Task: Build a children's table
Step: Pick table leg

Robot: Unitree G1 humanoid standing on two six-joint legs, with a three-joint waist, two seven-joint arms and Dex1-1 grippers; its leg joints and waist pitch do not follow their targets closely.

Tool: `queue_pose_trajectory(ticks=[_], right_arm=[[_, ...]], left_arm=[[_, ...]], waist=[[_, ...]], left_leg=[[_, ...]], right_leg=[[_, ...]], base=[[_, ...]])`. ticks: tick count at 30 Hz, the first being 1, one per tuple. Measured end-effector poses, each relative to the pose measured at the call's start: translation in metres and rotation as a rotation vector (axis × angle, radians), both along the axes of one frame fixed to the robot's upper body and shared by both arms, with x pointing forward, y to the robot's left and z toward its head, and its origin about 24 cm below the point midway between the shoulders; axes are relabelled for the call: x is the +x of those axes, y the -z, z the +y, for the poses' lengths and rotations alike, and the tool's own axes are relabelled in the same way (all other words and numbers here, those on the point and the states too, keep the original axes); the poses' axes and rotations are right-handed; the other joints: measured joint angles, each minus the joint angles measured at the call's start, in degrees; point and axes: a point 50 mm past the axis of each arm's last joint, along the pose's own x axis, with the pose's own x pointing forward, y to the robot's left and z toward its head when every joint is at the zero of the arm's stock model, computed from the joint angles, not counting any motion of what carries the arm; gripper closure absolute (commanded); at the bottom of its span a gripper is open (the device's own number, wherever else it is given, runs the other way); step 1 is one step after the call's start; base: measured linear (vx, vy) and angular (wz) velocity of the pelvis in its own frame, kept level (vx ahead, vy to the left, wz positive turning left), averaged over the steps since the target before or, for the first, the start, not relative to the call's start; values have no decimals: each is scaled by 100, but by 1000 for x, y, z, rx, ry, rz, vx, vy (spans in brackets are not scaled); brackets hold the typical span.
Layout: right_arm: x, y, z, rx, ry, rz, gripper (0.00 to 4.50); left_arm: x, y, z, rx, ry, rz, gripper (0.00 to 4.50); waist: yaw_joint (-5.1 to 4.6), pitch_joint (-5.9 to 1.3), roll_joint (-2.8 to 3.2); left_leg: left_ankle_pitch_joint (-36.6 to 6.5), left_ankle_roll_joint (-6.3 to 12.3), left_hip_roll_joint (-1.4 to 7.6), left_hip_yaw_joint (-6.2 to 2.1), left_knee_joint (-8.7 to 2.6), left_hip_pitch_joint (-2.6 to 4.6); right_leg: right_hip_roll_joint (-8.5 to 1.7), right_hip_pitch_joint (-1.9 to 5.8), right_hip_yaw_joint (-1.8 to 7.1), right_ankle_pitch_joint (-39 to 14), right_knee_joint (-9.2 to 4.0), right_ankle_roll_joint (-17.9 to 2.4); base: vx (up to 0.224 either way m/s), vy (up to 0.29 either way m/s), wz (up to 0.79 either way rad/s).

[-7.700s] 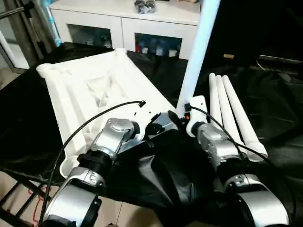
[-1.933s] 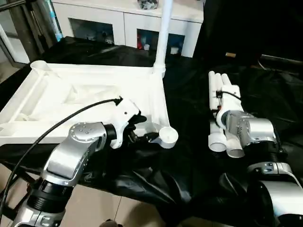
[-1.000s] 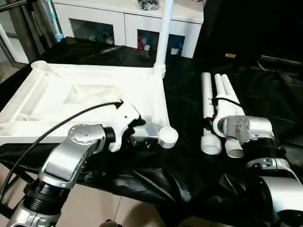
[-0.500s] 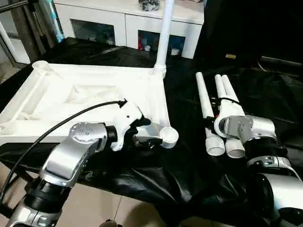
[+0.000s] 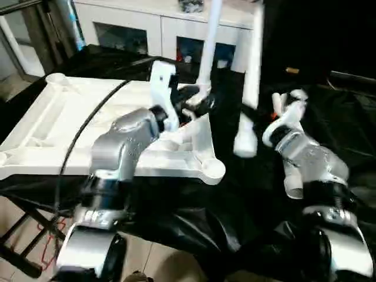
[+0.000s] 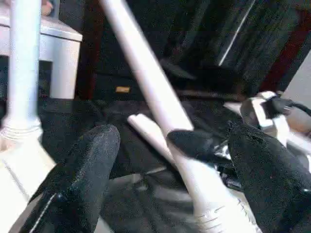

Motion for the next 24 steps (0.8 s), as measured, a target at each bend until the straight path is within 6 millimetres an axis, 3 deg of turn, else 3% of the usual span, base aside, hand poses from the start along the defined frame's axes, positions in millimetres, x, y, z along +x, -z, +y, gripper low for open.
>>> queue_pose_trajectory(ticks=[6,10,20,24], right_arm=[[-26,-16,11,63,-210,-215,266],[-45,-19,23,73,-389,-275,267],[-52,-18,37,-27,-491,-303,267],[-49,-15,47,-200,-465,-310,267]], left_arm=[[4,-14,-14,-105,73,32,47],[0,-30,-28,-294,191,93,47],[-4,-33,-25,-391,262,172,47],[-1,-29,-22,-351,193,209,94]], waist=[[50,1,0],[96,1,-2],[126,1,-1],[120,1,-1]], left_leg=[[5,8,1,-1,0,2],[5,6,0,-1,1,0],[3,-1,0,-5,0,-8],[2,-2,0,-6,0,-10]], right_leg=[[-2,4,-3,3,-3,-1],[-4,7,-4,3,-5,-1],[-4,7,-8,6,-15,5],[-4,7,-9,7,-19,7]], base=[[0,0,0],[0,0,0],[0,0,0],[0,0,0]])
